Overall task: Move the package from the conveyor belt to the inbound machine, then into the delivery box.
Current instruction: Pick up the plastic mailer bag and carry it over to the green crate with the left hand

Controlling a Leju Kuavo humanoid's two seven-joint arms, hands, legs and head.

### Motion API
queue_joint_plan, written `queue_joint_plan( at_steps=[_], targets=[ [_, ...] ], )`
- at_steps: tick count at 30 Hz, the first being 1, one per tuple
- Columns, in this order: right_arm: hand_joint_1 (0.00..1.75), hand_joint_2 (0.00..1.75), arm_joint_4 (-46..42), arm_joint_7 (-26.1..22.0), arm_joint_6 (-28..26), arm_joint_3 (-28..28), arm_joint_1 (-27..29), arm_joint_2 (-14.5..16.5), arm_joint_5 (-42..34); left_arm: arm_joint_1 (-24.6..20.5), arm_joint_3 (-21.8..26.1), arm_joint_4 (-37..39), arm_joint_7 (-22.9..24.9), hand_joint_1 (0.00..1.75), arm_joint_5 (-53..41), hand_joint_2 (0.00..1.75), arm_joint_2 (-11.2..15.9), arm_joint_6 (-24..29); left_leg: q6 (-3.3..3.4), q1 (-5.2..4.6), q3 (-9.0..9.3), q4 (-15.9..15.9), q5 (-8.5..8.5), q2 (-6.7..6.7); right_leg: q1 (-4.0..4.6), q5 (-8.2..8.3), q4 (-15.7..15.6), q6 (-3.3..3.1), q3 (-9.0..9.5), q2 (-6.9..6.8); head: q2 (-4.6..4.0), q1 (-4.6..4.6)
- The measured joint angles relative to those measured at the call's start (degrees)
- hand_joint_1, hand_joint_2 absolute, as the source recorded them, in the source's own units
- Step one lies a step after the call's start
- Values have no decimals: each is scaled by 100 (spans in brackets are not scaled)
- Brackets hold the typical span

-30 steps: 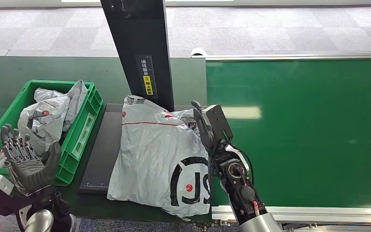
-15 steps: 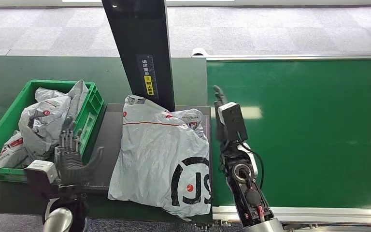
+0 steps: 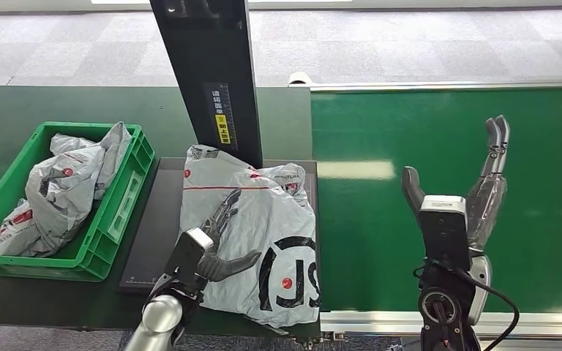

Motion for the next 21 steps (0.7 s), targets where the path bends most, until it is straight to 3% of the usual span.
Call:
queue_joint_plan(
  at_steps=[4,10,12,16,19,21],
  targets=[
    [0,175,-266,-141,-50,-191,375,-234,-309,-271,-135,363,-193,0,-257,175,0,-80,1,-2,-3,1,0,-14,-2,-2,0,1,7,-14,0,2],
    [0,175,-761,-799,-22,-573,1037,-465,-967,-900,-290,1218,-324,0,-485,175,-4,-207,2,-8,-5,2,-1,-12,-8,-1,-1,2,5,-13,0,0],
    [0,175,-945,-909,-21,-647,1202,-461,-1026,-1062,-427,1445,-282,0,-960,175,-14,250,2,-7,-4,2,-1,-12,-7,-1,-1,2,5,-13,0,-1],
    [0,175,-1234,-996,105,-756,1433,-394,-1081,-1376,-894,1892,93,0,-2580,175,-33,1777,1,-5,-4,1,-1,-11,-5,-1,-1,2,6,-12,0,-1],
    [0,175,-1313,-1060,250,-832,1480,-312,-1130,-1600,-1193,2320,493,0,-3500,175,-53,2285,1,-5,-3,0,0,-10,-5,-1,-1,2,7,-11,0,0],
    [0,175,-1338,-1078,345,-884,1486,-252,-1172,-1722,-1345,2626,730,80,-3984,175,-63,2462,1,-6,-2,1,0,-10,-5,-1,-1,2,10,-11,0,1]
  ],
)
